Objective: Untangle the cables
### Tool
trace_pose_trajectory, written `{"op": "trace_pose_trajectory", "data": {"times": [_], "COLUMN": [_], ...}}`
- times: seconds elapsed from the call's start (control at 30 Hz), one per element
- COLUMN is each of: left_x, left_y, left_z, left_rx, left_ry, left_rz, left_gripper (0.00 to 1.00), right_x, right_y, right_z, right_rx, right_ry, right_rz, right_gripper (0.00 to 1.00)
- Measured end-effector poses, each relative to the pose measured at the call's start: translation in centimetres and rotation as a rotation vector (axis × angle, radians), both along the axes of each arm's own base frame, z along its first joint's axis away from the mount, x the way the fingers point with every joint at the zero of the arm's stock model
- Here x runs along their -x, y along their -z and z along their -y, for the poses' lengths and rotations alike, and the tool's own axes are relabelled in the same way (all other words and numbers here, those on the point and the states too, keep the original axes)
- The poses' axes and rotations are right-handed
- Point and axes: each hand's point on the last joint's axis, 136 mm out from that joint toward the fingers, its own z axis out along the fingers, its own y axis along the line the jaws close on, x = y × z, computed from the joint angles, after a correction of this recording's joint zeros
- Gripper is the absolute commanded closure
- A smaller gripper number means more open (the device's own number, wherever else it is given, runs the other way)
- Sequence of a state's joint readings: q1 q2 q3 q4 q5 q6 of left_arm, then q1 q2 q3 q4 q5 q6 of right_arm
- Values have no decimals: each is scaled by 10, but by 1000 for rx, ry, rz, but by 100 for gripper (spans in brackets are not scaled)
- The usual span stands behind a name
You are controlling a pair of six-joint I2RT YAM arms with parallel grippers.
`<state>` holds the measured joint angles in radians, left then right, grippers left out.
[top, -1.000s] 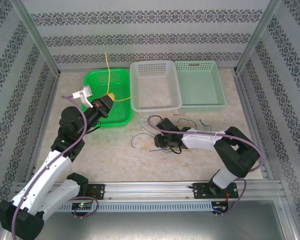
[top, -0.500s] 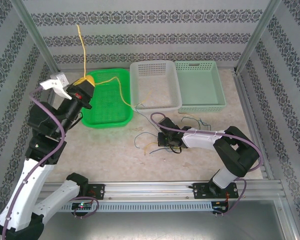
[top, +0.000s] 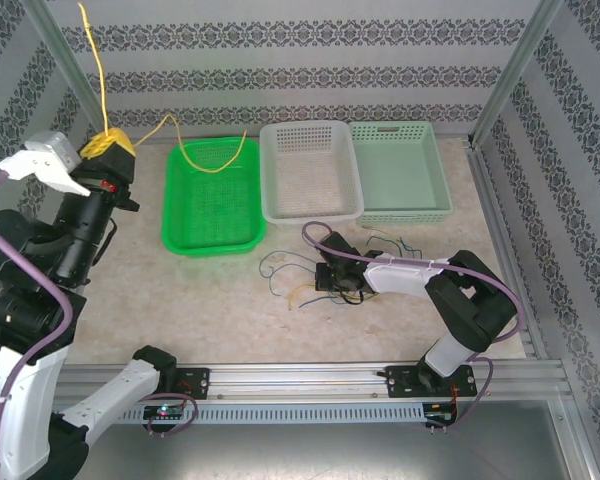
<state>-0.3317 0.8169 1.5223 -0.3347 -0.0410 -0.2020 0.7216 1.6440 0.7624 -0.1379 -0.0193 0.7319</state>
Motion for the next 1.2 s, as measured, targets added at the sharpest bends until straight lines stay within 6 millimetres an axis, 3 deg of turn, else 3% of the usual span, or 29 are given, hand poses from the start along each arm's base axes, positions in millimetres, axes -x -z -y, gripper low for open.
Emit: {"op": "trace_pose_trajectory", "data": {"times": [0.07, 0.17, 0.4, 0.57, 0.73, 1.2], "left_x": [-3, -25, -104, -139, -160, -197], "left_y": [0, 18, 104, 161, 204, 326], "left_z": [-1, 1, 4, -11, -21, -10], "left_rx": [-16, -59, -166, -188, -149, -100], "left_ry": [-17, -48, -111, -129, -86, 68], "left_rz": [-4, -75, -373, -564, -715, -1105], "left_gripper": [100, 100, 100, 100, 98, 99], "right_x": [0, 0, 1, 1, 1, 0], "right_y": [0, 0, 0, 0, 0, 0], "right_z": [0, -1, -1, -1, -1, -2], "right_rx": [2, 5, 13, 12, 15, 28], "right_ry": [-1, -4, -5, -5, -5, -5], "right_rz": [-4, -15, -25, -25, -28, -42], "right_gripper": [96, 96, 95, 95, 93, 92]}}
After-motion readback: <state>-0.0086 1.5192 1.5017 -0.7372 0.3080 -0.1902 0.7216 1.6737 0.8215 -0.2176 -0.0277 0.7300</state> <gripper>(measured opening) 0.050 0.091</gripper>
